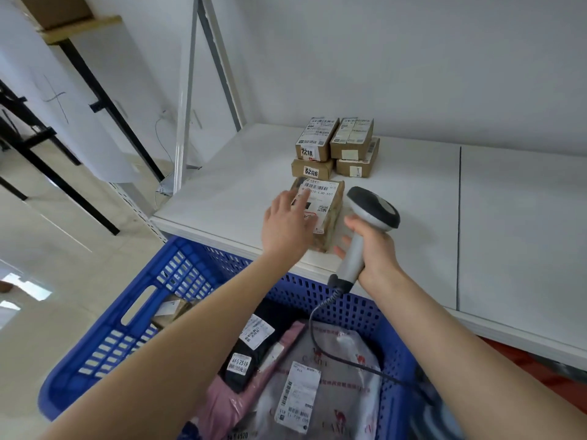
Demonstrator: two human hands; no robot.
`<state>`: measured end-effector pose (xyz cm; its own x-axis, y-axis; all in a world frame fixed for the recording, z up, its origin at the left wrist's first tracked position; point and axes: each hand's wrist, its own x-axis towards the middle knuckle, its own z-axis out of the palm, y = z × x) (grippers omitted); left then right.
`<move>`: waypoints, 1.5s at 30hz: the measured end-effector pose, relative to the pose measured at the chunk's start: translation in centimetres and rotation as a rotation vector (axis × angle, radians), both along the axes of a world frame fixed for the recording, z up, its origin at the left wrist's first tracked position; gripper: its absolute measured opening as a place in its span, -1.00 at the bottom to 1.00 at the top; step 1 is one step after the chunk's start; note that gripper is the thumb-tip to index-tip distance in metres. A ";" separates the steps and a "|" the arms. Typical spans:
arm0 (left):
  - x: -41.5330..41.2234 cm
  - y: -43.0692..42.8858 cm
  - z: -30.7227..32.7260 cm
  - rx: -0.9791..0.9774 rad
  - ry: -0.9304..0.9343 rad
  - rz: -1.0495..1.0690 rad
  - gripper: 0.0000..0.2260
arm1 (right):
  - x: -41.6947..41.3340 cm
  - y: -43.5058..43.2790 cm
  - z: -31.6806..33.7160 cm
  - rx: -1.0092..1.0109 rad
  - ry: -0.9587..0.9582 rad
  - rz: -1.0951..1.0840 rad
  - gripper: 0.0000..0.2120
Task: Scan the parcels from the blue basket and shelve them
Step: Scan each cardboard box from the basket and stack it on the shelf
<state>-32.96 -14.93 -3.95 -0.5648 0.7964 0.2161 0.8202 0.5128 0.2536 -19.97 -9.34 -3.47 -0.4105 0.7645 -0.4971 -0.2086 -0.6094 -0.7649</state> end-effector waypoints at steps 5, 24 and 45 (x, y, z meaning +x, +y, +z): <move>3.3 0.3 -1.7 -0.375 0.083 -0.074 -0.28 | 1.9 0.2 0.4 0.018 -0.030 -0.053 -0.89; -8.9 7.1 -0.9 -0.562 -0.028 -0.033 -0.09 | -0.6 1.5 -1.2 -0.018 0.077 0.048 -0.78; -9.5 2.8 -0.9 -0.300 0.088 -0.148 -0.26 | -1.2 -0.1 -0.8 -0.028 0.062 0.181 -0.81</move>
<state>-42.48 -12.12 -4.88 -0.4277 0.9039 0.0027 0.9034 0.4274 0.0350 -21.18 -9.47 -4.24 -0.5705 0.6617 -0.4865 -0.1404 -0.6623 -0.7360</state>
